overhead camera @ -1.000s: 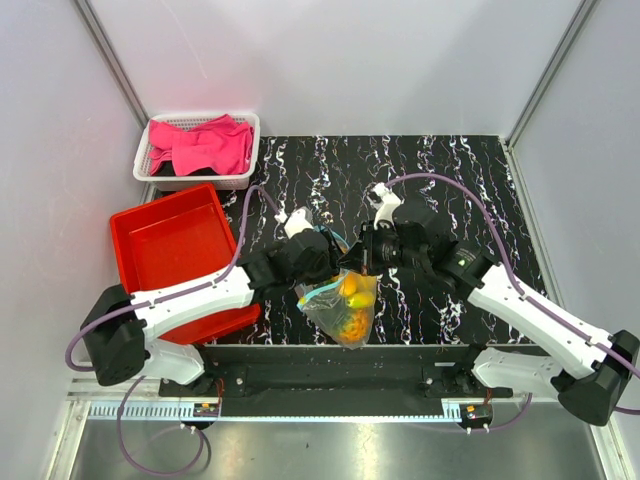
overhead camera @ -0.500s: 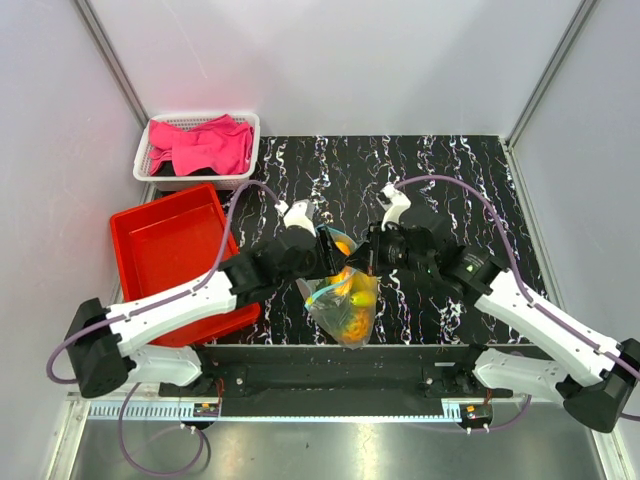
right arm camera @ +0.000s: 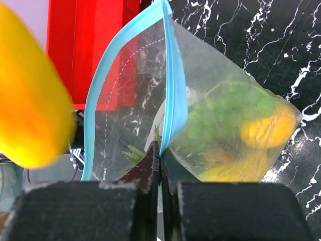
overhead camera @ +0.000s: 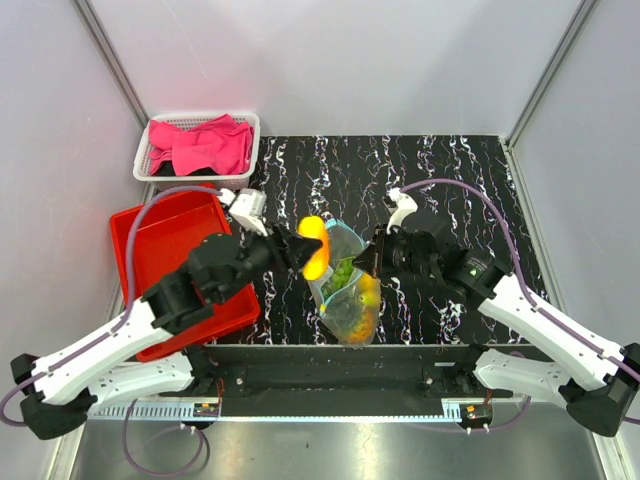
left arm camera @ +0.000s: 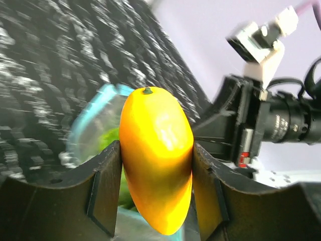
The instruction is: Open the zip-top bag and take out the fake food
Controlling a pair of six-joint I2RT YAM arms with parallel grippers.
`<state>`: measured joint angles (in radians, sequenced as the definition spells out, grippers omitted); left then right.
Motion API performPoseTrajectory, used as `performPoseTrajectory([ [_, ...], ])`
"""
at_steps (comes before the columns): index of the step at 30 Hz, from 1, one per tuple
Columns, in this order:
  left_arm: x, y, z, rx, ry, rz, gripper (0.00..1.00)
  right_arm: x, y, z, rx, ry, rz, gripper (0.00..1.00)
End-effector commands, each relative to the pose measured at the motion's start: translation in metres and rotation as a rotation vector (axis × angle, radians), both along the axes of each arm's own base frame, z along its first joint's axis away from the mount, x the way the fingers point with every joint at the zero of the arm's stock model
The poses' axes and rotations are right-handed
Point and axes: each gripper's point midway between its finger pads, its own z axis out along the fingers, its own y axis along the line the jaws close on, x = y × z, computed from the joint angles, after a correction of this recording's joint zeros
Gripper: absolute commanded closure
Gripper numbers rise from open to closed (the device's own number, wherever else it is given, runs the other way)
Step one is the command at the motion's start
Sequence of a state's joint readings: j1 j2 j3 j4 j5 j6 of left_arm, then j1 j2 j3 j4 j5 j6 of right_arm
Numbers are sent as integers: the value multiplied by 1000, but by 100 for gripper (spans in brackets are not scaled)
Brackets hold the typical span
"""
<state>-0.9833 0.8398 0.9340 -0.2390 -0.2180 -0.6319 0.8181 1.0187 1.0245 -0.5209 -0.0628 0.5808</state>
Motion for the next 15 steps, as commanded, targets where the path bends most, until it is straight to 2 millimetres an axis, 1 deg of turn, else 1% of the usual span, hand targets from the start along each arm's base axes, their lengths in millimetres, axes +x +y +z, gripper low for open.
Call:
performPoseTrajectory([
  [1,16,65,14,131,-60,247,100,0,-2,10,22,-40,-6,100],
  [2,20,93,-4,230,-22,357,100,-1,-3,13,28,-49,-4,100],
  [4,19,126,-14,254,41,494,100,-2,-4,15,31,-55,-2,100],
  [5,15,157,-34,355,87,595,100,-3,-4,17,37,-58,1,100],
  [6,14,174,-47,337,150,686,100,-3,-4,18,40,-62,3,100],
  [8,4,200,-75,401,221,763,100,-4,-4,20,40,-65,13,100],
  [9,4,210,-86,402,258,805,100,-4,-3,20,40,-65,15,100],
  [10,0,214,-108,441,301,808,100,-5,-3,21,41,-66,20,100],
  [11,-2,212,-119,434,342,792,100,-5,-3,21,41,-68,22,100],
  [12,-2,219,-130,431,376,828,100,-6,-3,21,42,-67,25,100],
  [13,-3,221,-146,442,399,840,100,-6,-3,21,42,-68,24,100],
  [15,0,223,-159,436,418,869,100,-6,-4,21,43,-68,25,100],
])
